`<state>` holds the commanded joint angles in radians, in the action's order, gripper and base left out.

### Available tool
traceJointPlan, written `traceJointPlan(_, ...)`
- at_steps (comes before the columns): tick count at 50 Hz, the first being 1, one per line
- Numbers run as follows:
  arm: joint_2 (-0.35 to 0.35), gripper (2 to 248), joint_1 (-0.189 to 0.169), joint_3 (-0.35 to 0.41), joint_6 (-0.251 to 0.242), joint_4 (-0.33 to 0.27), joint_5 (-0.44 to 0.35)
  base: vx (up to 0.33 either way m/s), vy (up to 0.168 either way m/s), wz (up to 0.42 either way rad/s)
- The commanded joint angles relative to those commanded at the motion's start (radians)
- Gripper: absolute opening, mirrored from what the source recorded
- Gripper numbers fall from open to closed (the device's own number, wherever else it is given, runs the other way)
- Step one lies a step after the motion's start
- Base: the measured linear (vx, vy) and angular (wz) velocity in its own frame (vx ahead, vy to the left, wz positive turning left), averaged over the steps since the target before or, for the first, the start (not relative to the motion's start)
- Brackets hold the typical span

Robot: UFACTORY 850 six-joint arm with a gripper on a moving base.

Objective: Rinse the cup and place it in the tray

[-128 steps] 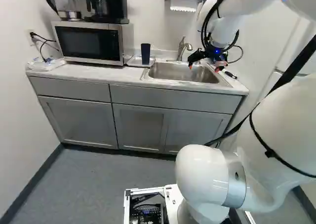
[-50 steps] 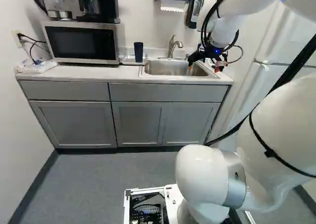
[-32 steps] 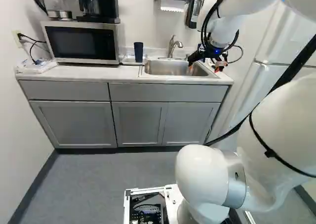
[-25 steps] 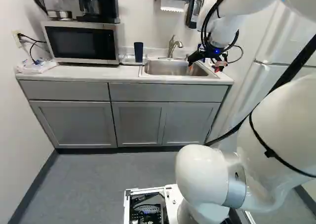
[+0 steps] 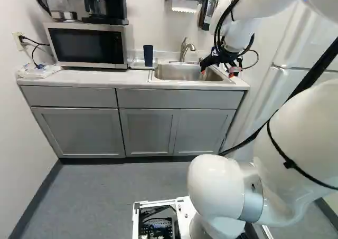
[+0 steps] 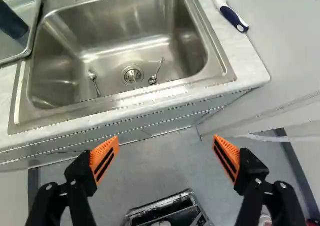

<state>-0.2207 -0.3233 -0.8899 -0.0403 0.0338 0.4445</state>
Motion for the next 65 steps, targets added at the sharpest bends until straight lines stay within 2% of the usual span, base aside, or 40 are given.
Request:
traceJointPlan(28,-0.006,247,0.031,0.076,0.004,-0.003,-0.125,0.0,0.0,0.0)
traceJointPlan(47,-0.012,247,0.064,0.159,0.008,-0.007,-0.261,0.0,0.0,0.0)
traceJointPlan(65,-0.019,247,0.104,0.259,0.013,-0.011,-0.425,0.0,0.0,0.0)
